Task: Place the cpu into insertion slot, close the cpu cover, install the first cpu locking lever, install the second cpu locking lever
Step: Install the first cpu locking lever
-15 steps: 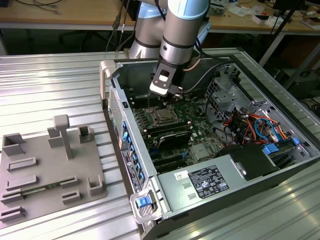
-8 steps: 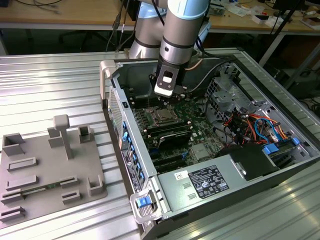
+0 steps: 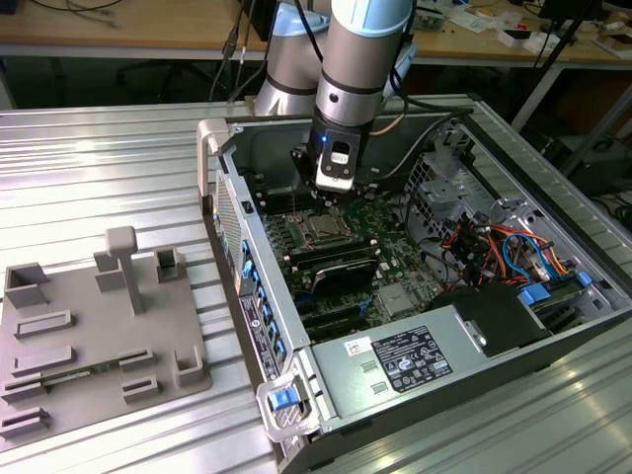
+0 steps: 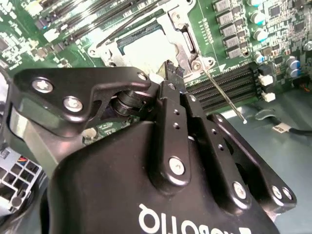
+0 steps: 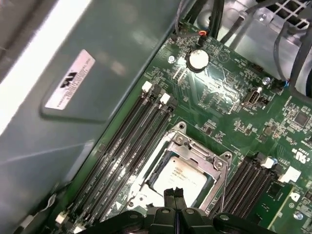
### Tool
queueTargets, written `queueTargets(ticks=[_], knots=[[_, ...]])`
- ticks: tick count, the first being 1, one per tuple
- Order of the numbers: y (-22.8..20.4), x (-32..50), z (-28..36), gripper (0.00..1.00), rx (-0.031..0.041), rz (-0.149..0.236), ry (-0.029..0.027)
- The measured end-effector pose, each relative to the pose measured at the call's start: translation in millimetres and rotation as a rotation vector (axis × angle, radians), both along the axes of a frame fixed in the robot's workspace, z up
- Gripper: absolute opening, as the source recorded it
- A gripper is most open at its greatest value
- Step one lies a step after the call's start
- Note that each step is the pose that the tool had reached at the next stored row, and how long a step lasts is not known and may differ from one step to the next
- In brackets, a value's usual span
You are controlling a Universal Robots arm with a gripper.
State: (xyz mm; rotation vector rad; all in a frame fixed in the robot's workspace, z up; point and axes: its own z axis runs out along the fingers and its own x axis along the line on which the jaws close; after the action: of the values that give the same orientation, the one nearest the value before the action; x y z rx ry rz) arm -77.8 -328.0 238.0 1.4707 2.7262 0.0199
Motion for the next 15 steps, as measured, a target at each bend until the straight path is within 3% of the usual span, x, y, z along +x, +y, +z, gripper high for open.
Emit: queueTargets(ticks=[3,6,9,12,15], knots=[[0.0,0.0,5.3,0.11,-0.0005,0.016,0.0000],[0.1,-0.1,5.4,0.11,-0.0010,0.094,0.0001],[0.0,-0.1,5.3,0.11,-0.0012,0.196,-0.0001],[-0.1,-2.5,5.4,0.11,-0.0019,0.233,0.0000],[-0.7,-7.4,5.4,0.11,-0.0017,0.240,-0.0001]])
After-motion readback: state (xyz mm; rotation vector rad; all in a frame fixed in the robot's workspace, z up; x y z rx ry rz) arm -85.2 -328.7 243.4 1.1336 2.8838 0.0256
